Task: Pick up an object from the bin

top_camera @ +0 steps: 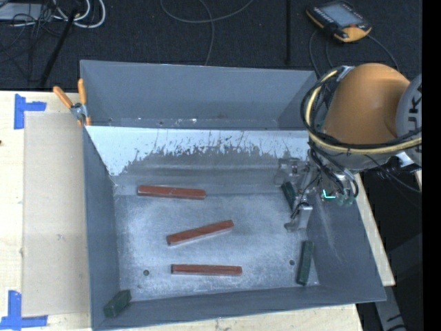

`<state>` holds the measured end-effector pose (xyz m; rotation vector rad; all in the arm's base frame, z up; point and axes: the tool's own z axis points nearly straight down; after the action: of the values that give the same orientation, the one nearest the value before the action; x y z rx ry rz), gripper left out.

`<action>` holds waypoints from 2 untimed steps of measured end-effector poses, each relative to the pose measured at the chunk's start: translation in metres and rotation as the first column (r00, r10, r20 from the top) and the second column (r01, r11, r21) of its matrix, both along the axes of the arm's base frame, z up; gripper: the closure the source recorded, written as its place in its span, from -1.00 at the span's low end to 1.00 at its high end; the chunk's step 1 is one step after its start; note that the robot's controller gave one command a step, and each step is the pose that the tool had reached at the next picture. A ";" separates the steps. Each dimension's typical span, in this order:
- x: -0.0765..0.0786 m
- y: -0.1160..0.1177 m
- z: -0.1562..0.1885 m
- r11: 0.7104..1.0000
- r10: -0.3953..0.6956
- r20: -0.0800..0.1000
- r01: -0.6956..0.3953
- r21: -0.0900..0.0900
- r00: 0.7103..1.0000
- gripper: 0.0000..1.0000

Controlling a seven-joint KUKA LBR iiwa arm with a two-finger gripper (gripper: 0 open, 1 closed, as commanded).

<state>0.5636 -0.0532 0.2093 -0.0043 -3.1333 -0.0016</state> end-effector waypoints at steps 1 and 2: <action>0.002 0.000 0.004 1.000 0.002 0.008 -0.002 -0.001 1.000 -1.00; 0.003 0.045 -0.045 0.995 0.103 0.011 -0.103 -0.001 0.995 -1.00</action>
Offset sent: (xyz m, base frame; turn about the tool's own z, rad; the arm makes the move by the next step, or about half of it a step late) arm 0.0047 0.1318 -0.1393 -0.3076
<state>0.5670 -0.0082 0.1642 0.1585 -3.1398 0.0003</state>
